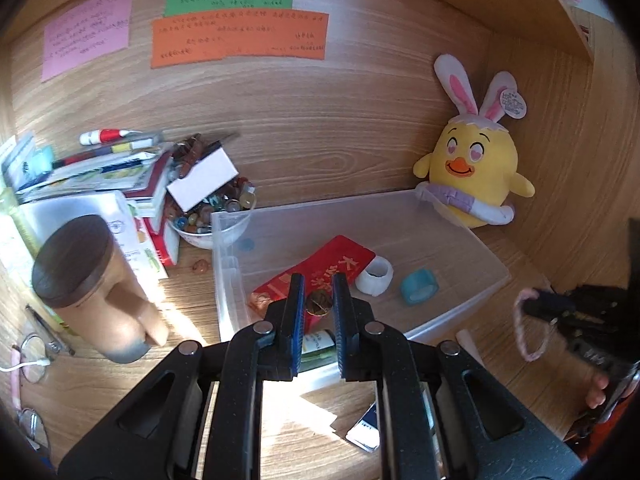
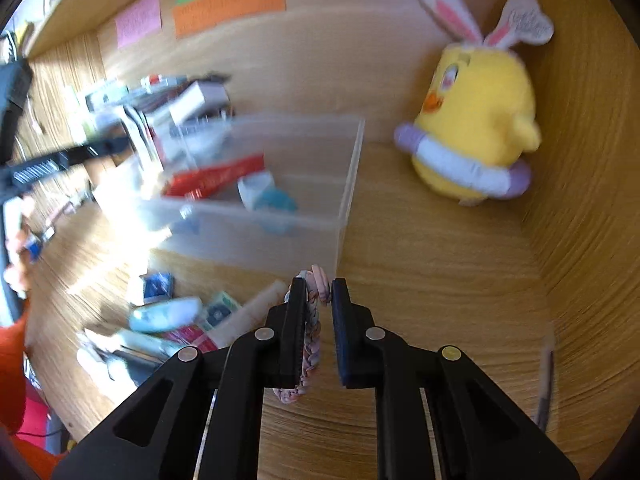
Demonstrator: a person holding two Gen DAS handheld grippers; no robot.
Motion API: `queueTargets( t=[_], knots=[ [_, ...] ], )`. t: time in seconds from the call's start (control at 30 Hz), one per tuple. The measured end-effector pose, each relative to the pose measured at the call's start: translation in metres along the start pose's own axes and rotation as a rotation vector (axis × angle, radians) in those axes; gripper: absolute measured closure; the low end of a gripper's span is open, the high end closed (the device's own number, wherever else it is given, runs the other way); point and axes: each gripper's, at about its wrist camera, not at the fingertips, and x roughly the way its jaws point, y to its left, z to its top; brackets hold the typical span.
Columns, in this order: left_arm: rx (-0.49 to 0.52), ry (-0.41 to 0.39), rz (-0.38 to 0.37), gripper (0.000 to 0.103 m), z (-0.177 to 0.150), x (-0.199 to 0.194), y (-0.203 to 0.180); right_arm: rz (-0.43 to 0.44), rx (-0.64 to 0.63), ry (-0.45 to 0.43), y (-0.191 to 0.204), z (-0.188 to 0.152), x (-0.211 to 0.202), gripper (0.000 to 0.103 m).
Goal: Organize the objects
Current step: 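Carry the bead and cord over the clear box and release both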
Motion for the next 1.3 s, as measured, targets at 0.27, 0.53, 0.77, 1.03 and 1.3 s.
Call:
queueTargets(
  t=[0.27, 0.53, 0.77, 1.03, 1.3],
  knots=[
    [0.003, 0.044, 0.006, 0.09, -0.004, 0.026, -0.003, 0.019, 0.004, -0.102, 0.009, 0.046, -0.01, 0.091],
    [0.011, 0.083, 0.002, 0.09, -0.012, 0.039, -0.002, 0.035, -0.013, -0.085, 0.021, 0.082, 0.024, 0.091],
    [0.006, 0.101, 0.002, 0.09, -0.015, 0.044, 0.002, 0.047, -0.041, -0.019, 0.038, 0.095, 0.068, 0.091],
    [0.003, 0.098, 0.0, 0.09, -0.016, 0.043, 0.003, 0.07, -0.096, 0.05, 0.06, 0.084, 0.098, 0.091],
    [0.016, 0.057, 0.01, 0.066, -0.017, 0.033, -0.001, 0.105, -0.127, 0.11, 0.067, 0.078, 0.105, 0.091]
  ],
)
